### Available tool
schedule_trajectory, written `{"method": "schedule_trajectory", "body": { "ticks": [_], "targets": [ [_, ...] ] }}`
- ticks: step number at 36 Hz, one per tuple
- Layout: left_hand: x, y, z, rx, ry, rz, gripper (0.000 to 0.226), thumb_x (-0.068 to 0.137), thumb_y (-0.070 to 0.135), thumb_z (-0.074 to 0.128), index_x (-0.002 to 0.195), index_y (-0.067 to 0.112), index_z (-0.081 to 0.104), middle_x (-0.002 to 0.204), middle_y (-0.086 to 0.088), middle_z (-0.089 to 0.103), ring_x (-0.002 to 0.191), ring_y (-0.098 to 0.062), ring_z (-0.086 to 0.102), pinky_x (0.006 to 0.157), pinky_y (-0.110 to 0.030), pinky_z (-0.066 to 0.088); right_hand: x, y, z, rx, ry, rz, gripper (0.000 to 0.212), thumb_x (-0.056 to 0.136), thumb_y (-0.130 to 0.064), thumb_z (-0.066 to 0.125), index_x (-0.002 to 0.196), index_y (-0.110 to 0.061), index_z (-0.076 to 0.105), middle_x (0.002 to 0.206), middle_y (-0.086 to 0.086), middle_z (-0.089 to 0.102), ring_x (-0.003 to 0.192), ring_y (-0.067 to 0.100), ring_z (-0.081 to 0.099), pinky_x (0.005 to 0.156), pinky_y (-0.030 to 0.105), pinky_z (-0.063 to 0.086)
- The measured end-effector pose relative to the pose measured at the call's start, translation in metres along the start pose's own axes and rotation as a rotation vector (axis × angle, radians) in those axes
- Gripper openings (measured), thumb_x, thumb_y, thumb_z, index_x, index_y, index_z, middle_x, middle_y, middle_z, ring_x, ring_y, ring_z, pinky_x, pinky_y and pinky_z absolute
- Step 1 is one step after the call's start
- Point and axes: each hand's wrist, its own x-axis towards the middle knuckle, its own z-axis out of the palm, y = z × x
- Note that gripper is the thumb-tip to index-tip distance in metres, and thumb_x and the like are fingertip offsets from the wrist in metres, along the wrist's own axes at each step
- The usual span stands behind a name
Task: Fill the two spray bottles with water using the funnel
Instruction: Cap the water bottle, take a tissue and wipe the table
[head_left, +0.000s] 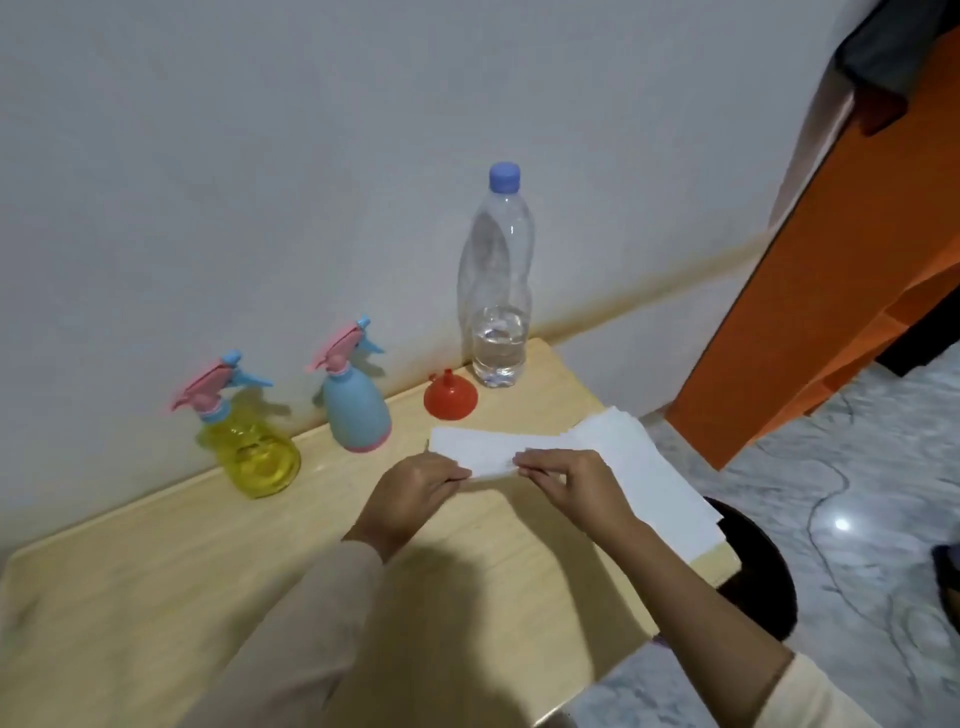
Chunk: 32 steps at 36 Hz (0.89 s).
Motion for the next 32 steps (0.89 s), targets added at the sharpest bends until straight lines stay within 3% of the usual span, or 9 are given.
{"method": "schedule_trajectory", "body": {
  "ticks": [3, 7, 9, 13, 15, 18, 21, 26, 32],
  "targets": [
    [-0.032, -0.013, 0.022, 0.067, -0.042, 0.048, 0.033, 0.091, 0.029, 0.051, 0.087, 0.01, 0.077, 0.087, -0.006, 0.075, 0.079, -0.018, 0.069, 0.074, -0.027, 0.054, -0.008, 0.013, 0.024, 0.016, -0.086, -0.043, 0.017, 0.084, -0.014, 0.069, 0.098, -0.02, 0.076, 0.103, -0.008, 0.073, 0.099, 0.002, 0.064, 0.092, 0.009, 0.04],
    [-0.068, -0.007, 0.049, -0.008, 0.009, -0.187, 0.029, 0.083, 0.032, 0.053, 0.086, 0.016, 0.077, 0.089, -0.003, 0.075, 0.08, -0.019, 0.069, 0.076, -0.02, 0.045, -0.019, 0.034, 0.043, -0.03, -0.16, -0.088, 0.018, 0.08, -0.015, 0.065, 0.094, -0.016, 0.077, 0.102, -0.002, 0.073, 0.1, 0.008, 0.066, 0.098, 0.031, 0.043],
    [-0.081, -0.002, 0.063, -0.028, 0.049, -0.206, 0.028, 0.083, 0.028, 0.054, 0.087, 0.014, 0.077, 0.09, -0.004, 0.075, 0.082, -0.017, 0.068, 0.079, -0.02, 0.045, -0.028, 0.042, 0.047, -0.073, -0.173, -0.087, 0.022, 0.079, -0.02, 0.06, 0.091, -0.016, 0.077, 0.101, -0.002, 0.073, 0.102, 0.012, 0.067, 0.099, 0.036, 0.046],
    [-0.102, 0.01, 0.083, 0.027, 0.167, -0.225, 0.03, 0.087, 0.023, 0.052, 0.1, 0.008, 0.075, 0.107, -0.009, 0.072, 0.106, -0.017, 0.06, 0.095, -0.031, 0.044, -0.048, 0.041, 0.052, -0.197, -0.14, -0.108, 0.037, 0.083, -0.041, 0.052, 0.096, -0.017, 0.076, 0.11, -0.001, 0.071, 0.114, 0.015, 0.061, 0.104, 0.042, 0.043],
    [-0.113, 0.019, 0.088, 0.126, 0.193, -0.29, 0.041, 0.09, 0.029, 0.05, 0.119, 0.005, 0.065, 0.126, -0.012, 0.063, 0.122, -0.022, 0.051, 0.107, -0.034, 0.034, -0.052, 0.036, 0.056, -0.23, -0.091, -0.115, 0.051, 0.086, -0.051, 0.043, 0.114, -0.017, 0.069, 0.127, 0.003, 0.062, 0.127, 0.019, 0.05, 0.111, 0.039, 0.029],
    [-0.134, 0.029, 0.088, 0.256, 0.202, -0.579, 0.07, 0.09, 0.048, 0.041, 0.145, 0.006, 0.036, 0.152, -0.011, 0.034, 0.141, -0.02, 0.024, 0.115, -0.032, 0.011, -0.05, 0.026, 0.068, -0.302, -0.149, -0.008, 0.072, 0.09, -0.06, 0.025, 0.146, -0.016, 0.03, 0.156, 0.008, 0.021, 0.146, 0.021, 0.011, 0.115, 0.035, 0.001],
    [-0.172, 0.026, 0.087, 0.308, 0.241, -0.924, 0.08, 0.091, 0.062, 0.027, 0.152, 0.014, 0.008, 0.16, -0.001, -0.001, 0.148, -0.017, 0.0, 0.119, -0.038, 0.0, -0.046, 0.017, 0.093, -0.325, -0.121, 0.169, 0.086, 0.091, -0.063, 0.033, 0.15, -0.009, 0.003, 0.158, 0.017, -0.005, 0.146, 0.027, -0.011, 0.115, 0.042, -0.007],
    [-0.211, 0.017, 0.066, 0.365, 0.215, -1.336, 0.091, 0.088, 0.07, 0.02, 0.153, 0.009, 0.004, 0.161, -0.008, -0.004, 0.149, -0.022, -0.006, 0.119, -0.048, 0.0, -0.03, 0.003, 0.131, -0.395, -0.076, 0.39, 0.106, 0.081, -0.075, 0.034, 0.149, -0.003, -0.004, 0.156, 0.025, -0.008, 0.145, 0.032, -0.013, 0.113, 0.05, -0.012],
    [-0.227, 0.002, 0.047, 0.346, 0.249, -1.401, 0.098, 0.083, 0.076, 0.019, 0.153, 0.01, 0.001, 0.162, -0.006, -0.006, 0.148, -0.02, -0.007, 0.119, -0.048, -0.004, -0.018, -0.001, 0.161, -0.459, -0.003, 0.289, 0.111, 0.075, -0.081, 0.032, 0.147, 0.003, 0.016, 0.153, 0.03, 0.013, 0.145, 0.037, 0.006, 0.115, 0.051, -0.003]
  ]
}}
